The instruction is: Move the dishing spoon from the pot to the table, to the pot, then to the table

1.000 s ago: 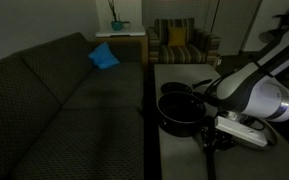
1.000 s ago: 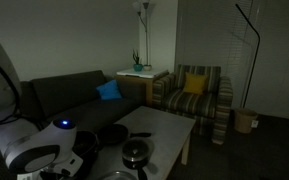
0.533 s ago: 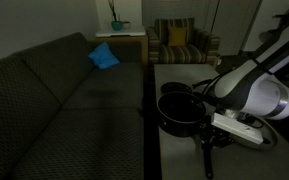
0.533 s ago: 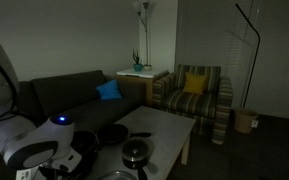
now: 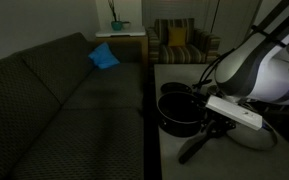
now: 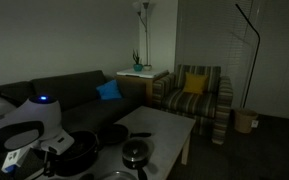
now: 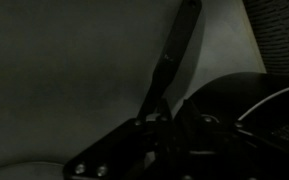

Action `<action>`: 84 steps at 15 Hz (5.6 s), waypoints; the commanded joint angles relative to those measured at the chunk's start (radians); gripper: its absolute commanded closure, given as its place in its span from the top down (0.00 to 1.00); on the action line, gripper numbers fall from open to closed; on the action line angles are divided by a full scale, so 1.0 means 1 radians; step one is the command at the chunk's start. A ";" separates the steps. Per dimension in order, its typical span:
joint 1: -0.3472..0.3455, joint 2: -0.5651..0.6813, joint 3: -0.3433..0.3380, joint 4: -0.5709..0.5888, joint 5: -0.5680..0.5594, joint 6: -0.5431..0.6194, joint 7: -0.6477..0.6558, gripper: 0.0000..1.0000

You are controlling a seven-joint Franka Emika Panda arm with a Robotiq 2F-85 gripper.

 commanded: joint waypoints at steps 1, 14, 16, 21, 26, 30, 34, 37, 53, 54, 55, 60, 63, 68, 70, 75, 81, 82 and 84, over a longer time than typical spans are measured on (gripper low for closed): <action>0.070 -0.123 -0.053 -0.153 0.048 0.050 0.054 0.05; -0.037 0.006 0.081 -0.066 0.095 0.009 0.053 0.99; 0.002 0.042 0.066 -0.012 0.089 -0.019 0.077 1.00; 0.109 0.096 0.020 0.107 0.074 -0.068 0.132 1.00; 0.188 0.179 -0.060 0.250 0.040 -0.188 0.226 1.00; 0.188 0.288 -0.085 0.385 0.000 -0.256 0.274 1.00; 0.197 0.266 -0.101 0.365 -0.020 -0.213 0.302 1.00; 0.204 0.264 -0.112 0.380 -0.036 -0.211 0.321 1.00; 0.207 0.266 -0.151 0.337 -0.076 -0.209 0.373 0.93; 0.204 0.266 -0.151 0.334 -0.076 -0.208 0.373 0.74; 0.201 0.266 -0.150 0.333 -0.076 -0.207 0.372 0.69; 0.200 0.261 -0.149 0.337 -0.078 -0.207 0.370 0.40; 0.200 0.256 -0.150 0.336 -0.077 -0.205 0.371 0.18; 0.192 0.254 -0.146 0.331 -0.073 -0.192 0.369 0.07; 0.192 0.254 -0.147 0.333 -0.072 -0.191 0.371 0.07; 0.200 0.248 -0.167 0.331 -0.052 -0.197 0.386 0.07; 0.220 0.150 -0.215 0.184 -0.039 -0.119 0.442 0.07; 0.226 0.134 -0.224 0.159 -0.040 -0.106 0.452 0.07; 0.239 0.100 -0.243 0.111 -0.042 -0.086 0.472 0.07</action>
